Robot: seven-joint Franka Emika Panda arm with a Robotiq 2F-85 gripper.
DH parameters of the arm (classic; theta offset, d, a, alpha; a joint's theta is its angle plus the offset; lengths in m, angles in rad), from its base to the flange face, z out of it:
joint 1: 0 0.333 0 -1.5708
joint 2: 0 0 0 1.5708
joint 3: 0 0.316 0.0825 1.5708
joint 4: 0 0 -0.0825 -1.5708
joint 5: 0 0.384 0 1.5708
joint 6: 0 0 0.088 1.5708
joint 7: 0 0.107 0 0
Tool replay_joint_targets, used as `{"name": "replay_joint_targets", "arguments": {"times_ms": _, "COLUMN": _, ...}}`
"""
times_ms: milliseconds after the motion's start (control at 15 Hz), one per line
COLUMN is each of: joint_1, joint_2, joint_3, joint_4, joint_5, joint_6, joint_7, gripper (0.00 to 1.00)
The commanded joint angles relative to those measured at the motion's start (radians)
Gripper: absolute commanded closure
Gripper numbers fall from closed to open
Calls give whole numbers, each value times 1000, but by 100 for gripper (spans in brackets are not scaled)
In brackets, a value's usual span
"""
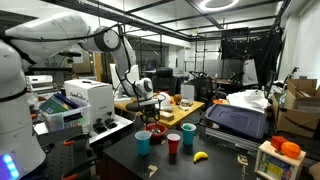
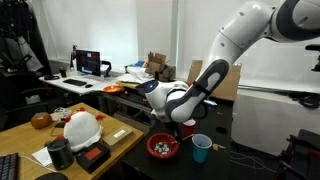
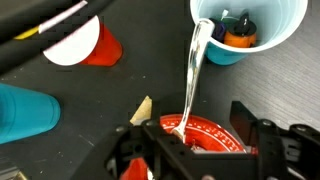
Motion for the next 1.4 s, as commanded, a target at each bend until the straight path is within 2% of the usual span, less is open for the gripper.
{"name": "replay_joint_targets", "arguments": {"times_ms": 0, "joint_1": 10, "joint_2": -14, "joint_3": -28, "joint_4": -37, "joint_5": -20, "joint_6": 30, "joint_7": 16, "gripper": 0}}
{"name": "replay_joint_targets", "arguments": {"times_ms": 467, "joint_1": 7, "joint_2": 0, "joint_3": -51, "joint_4": -71, "joint_5": -58, "joint_6": 43, "joint_7": 22, "gripper": 0}}
{"name": "replay_joint_targets", "arguments": {"times_ms": 533, "joint_1": 7, "joint_2": 1, "joint_3": -51, "joint_4": -74, "joint_5": -67, "joint_6": 53, "joint_7": 24, "gripper": 25}}
{"name": "replay_joint_targets", "arguments": {"times_ms": 600, "joint_1": 5, "joint_2": 2, "joint_3": -50, "joint_4": -75, "joint_5": -71, "joint_6": 62, "joint_7": 24, "gripper": 26}}
{"name": "replay_joint_targets", "arguments": {"times_ms": 667, "joint_1": 3, "joint_2": 2, "joint_3": -49, "joint_4": -76, "joint_5": -72, "joint_6": 68, "joint_7": 22, "gripper": 32}}
{"name": "replay_joint_targets", "arguments": {"times_ms": 1200, "joint_1": -2, "joint_2": 5, "joint_3": -49, "joint_4": -64, "joint_5": -67, "joint_6": 87, "joint_7": 21, "gripper": 93}}
{"name": "replay_joint_targets", "arguments": {"times_ms": 1267, "joint_1": -3, "joint_2": 5, "joint_3": -49, "joint_4": -62, "joint_5": -66, "joint_6": 88, "joint_7": 21, "gripper": 99}}
{"name": "replay_joint_targets", "arguments": {"times_ms": 1333, "joint_1": -3, "joint_2": 5, "joint_3": -50, "joint_4": -61, "joint_5": -65, "joint_6": 89, "joint_7": 20, "gripper": 100}}
